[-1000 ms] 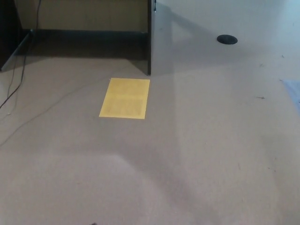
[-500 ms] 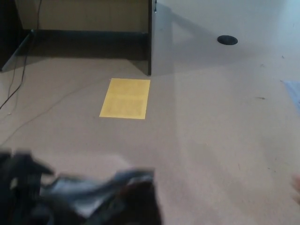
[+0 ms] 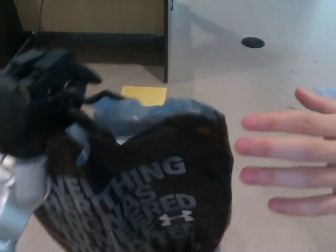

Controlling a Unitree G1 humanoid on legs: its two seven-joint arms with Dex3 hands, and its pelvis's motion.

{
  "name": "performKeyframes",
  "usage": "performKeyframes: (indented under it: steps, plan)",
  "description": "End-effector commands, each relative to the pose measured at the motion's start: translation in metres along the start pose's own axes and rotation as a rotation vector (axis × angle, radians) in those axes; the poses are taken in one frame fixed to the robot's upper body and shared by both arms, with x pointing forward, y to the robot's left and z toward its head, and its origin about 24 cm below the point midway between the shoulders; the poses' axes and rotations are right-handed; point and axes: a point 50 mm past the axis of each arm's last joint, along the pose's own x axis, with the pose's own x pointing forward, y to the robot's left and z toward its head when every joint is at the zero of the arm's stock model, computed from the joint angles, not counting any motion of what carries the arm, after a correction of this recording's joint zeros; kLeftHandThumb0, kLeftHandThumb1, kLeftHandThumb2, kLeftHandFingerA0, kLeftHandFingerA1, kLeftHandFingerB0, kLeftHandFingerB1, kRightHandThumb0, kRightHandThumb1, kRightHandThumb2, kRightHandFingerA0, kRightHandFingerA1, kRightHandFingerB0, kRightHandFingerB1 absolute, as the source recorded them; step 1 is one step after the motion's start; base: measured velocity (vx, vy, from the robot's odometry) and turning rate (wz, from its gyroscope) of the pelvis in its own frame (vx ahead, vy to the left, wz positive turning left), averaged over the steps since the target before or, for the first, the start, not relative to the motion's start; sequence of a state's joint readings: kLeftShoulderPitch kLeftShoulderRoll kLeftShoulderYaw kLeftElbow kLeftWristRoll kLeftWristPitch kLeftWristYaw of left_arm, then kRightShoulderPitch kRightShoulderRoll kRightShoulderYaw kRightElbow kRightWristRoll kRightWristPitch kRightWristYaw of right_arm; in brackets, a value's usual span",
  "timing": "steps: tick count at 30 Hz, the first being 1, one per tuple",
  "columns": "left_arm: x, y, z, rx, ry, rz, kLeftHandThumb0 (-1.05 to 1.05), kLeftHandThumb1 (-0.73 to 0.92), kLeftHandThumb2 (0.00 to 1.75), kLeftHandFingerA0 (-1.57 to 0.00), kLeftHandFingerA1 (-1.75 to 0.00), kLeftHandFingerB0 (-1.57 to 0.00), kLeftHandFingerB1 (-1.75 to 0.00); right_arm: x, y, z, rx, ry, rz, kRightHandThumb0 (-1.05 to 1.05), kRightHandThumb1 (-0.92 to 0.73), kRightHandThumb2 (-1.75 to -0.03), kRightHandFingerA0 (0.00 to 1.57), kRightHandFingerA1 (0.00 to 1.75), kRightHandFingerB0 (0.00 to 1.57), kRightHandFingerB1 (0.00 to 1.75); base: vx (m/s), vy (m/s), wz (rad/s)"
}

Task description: A person is holding a plastic bag and the robot extends its left hand to grab the bag by hooking its thumb into the holes at the top and brings its hand down by its side. Then it extends its arm again to hand the plastic bag back to the person.

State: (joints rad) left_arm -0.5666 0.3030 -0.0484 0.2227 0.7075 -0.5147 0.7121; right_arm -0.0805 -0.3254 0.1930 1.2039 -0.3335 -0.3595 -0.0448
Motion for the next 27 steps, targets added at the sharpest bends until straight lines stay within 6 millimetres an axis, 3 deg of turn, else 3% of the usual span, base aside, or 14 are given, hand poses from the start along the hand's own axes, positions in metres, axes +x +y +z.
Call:
performKeyframes:
  steps: [1, 4, 5, 6, 7, 8, 11, 14, 15, 16, 24, 25, 27]
  plan:
    - [0.040, -0.019, 0.013, 0.014, -0.027, -0.003, -0.15, 0.73, 0.66, -0.88, -1.71, -0.68, -1.44, 0.002, -0.011, 0.003, -0.018, -0.008, -0.025, -0.41, -0.73, -0.62, 0.68, 0.54, 0.58, 0.41, 0.00, 0.000, 0.00]
    - [0.065, -0.032, 0.035, -0.018, -0.091, 0.009, -0.17, 0.76, 0.72, -0.89, -1.75, -0.64, -1.50, 0.003, -0.013, 0.004, -0.012, -0.011, -0.028, -0.40, -0.73, -0.63, 0.68, 0.50, 0.58, 0.41, 0.00, 0.000, 0.00]
    - [0.071, -0.034, 0.040, -0.023, -0.109, 0.018, -0.10, 0.74, 0.77, -1.06, -1.71, -0.66, -1.44, 0.003, -0.014, 0.005, -0.010, -0.012, -0.029, -0.40, -0.73, -0.62, 0.66, 0.48, 0.57, 0.41, 0.00, 0.000, 0.00]
    - [0.077, -0.037, 0.045, -0.022, -0.127, 0.026, -0.10, 0.74, 0.77, -1.06, -1.71, -0.66, -1.44, 0.003, -0.014, 0.005, -0.007, -0.012, -0.028, -0.40, -0.73, -0.62, 0.66, 0.48, 0.57, 0.41, 0.00, 0.000, 0.00]
    - [0.083, -0.039, 0.050, -0.040, -0.143, 0.026, -0.17, 0.73, 0.78, -0.91, -1.71, -0.68, -1.44, 0.003, -0.014, 0.006, -0.007, -0.012, -0.029, -0.40, -0.73, -0.62, 0.63, 0.46, 0.56, 0.40, 0.00, 0.000, 0.00]
    - [0.089, -0.040, 0.057, -0.040, -0.169, 0.035, -0.15, 0.71, 0.80, -0.98, -1.70, -0.74, -1.31, 0.004, -0.015, 0.007, -0.006, -0.013, -0.029, -0.39, -0.73, -0.62, 0.62, 0.46, 0.55, 0.40, 0.00, 0.000, 0.00]
    - [0.104, -0.042, 0.075, -0.058, -0.226, 0.062, -0.19, 0.73, 0.71, -0.98, -1.71, -0.72, -1.40, 0.004, -0.017, 0.008, -0.023, -0.020, -0.027, -0.40, -0.74, -0.62, 0.67, 0.48, 0.57, 0.41, 0.00, 0.000, 0.00]
    - [0.111, -0.038, 0.081, -0.060, -0.255, 0.064, -0.16, 0.68, 0.76, -0.97, -1.69, -0.72, -1.34, 0.003, -0.019, 0.008, -0.028, -0.031, -0.026, -0.41, -0.73, -0.62, 0.69, 0.54, 0.60, 0.42, 0.00, 0.000, 0.00]
    - [0.112, -0.037, 0.081, -0.053, -0.262, 0.070, -0.12, 0.66, 0.75, -1.09, -1.65, -0.78, -1.30, 0.003, -0.019, 0.008, -0.029, -0.032, -0.026, -0.41, -0.73, -0.62, 0.69, 0.52, 0.59, 0.42, 0.00, 0.000, 0.00]
    - [0.113, -0.035, 0.081, -0.046, -0.268, 0.075, -0.18, 0.71, 0.74, -0.99, -1.69, -0.73, -1.31, 0.003, -0.020, 0.008, -0.030, -0.031, -0.025, -0.41, -0.73, -0.62, 0.69, 0.53, 0.60, 0.42, 0.00, 0.000, 0.00]
    - [0.123, -0.026, 0.080, -0.032, -0.316, 0.105, -0.14, 0.71, 0.74, -0.93, -1.70, -0.67, -1.36, 0.005, -0.021, 0.013, -0.036, -0.051, -0.025, -0.41, -0.73, -0.62, 0.69, 0.60, 0.61, 0.43, 0.00, 0.000, 0.00]
    - [0.123, -0.026, 0.081, -0.035, -0.319, 0.108, -0.18, 0.55, 0.97, -1.23, -1.36, -0.79, -1.11, 0.005, -0.020, 0.012, -0.035, -0.045, -0.025, -0.41, -0.73, -0.62, 0.69, 0.60, 0.61, 0.43, 0.00, 0.000, 0.00]
    - [0.123, -0.026, 0.082, -0.040, -0.321, 0.105, -0.15, 0.53, 0.98, -1.20, -1.34, -0.79, -1.10, 0.006, -0.021, 0.012, -0.039, -0.029, -0.023, -0.42, -0.73, -0.62, 0.69, 0.61, 0.59, 0.42, 0.00, 0.000, 0.00]
